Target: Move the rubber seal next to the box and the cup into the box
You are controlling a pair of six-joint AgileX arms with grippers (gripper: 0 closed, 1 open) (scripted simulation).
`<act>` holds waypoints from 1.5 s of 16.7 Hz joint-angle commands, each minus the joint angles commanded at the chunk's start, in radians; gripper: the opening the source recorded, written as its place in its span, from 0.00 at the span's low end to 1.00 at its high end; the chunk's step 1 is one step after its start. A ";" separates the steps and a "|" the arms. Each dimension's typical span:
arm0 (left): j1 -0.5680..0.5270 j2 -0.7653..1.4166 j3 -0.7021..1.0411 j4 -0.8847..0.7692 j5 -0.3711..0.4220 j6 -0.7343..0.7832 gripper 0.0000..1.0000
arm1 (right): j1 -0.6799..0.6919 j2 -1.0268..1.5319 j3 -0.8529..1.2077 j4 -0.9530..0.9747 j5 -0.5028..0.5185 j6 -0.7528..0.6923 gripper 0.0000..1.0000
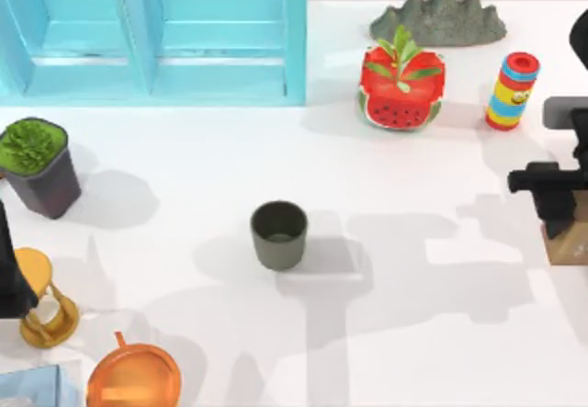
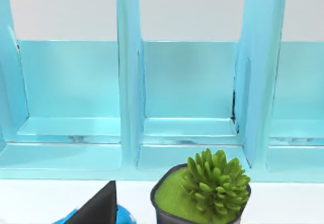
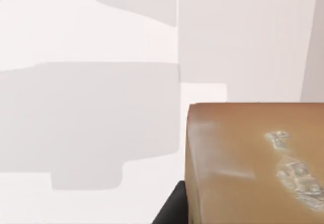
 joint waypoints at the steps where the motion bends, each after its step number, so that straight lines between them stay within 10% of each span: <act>1: 0.000 0.000 0.000 0.000 0.000 0.000 1.00 | 0.000 0.000 0.000 0.000 0.000 0.000 0.00; 14: 0.000 0.000 0.000 0.000 0.000 0.000 1.00 | 0.000 0.000 0.000 0.000 0.000 0.000 0.98; 25: 0.000 0.000 0.000 0.000 0.000 0.000 1.00 | 0.001 -0.002 0.016 -0.016 0.000 -0.001 1.00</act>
